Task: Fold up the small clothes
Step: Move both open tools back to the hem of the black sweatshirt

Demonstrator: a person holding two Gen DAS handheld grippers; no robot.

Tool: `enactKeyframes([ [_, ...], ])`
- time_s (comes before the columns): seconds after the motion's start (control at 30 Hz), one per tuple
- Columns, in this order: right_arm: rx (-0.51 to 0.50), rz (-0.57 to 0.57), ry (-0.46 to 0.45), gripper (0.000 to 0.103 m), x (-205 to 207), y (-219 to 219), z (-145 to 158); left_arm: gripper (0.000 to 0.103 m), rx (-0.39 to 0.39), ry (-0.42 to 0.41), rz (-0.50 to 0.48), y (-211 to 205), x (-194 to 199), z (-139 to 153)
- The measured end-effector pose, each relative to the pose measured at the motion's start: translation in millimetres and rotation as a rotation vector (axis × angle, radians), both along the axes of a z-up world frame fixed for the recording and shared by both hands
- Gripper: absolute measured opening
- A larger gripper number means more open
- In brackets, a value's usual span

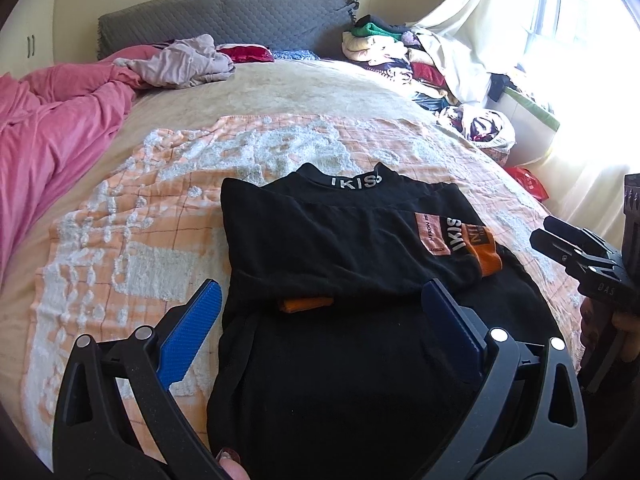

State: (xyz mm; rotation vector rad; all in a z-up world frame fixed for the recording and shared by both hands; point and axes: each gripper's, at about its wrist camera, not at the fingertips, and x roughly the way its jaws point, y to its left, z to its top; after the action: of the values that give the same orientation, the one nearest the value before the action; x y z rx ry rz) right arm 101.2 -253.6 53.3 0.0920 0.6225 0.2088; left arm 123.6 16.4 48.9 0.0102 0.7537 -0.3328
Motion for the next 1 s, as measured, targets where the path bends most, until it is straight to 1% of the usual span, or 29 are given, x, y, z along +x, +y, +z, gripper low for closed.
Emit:
enactKeyframes([
  [0.2, 0.016, -0.007, 0.002, 0.092, -10, -5, -2, 0.094, 0.044, -0.01, 0.027, 0, -12, -6],
  [0.33, 0.028, -0.011, 0.002, 0.092, -18, -6, -2, 0.094, 0.032, 0.003, 0.034, 4, -18, -10],
  [0.47, 0.038, -0.021, 0.012, 0.092, -23, -9, -5, 0.094, 0.039, 0.012, 0.048, 8, -25, -16],
  [0.67, 0.065, -0.042, 0.048, 0.092, -34, -16, -18, 0.094, 0.037, 0.044, 0.073, 17, -36, -29],
  [1.0, 0.062, -0.062, 0.097, 0.092, -55, -21, -36, 0.094, 0.016, 0.079, 0.101, 26, -48, -38],
])
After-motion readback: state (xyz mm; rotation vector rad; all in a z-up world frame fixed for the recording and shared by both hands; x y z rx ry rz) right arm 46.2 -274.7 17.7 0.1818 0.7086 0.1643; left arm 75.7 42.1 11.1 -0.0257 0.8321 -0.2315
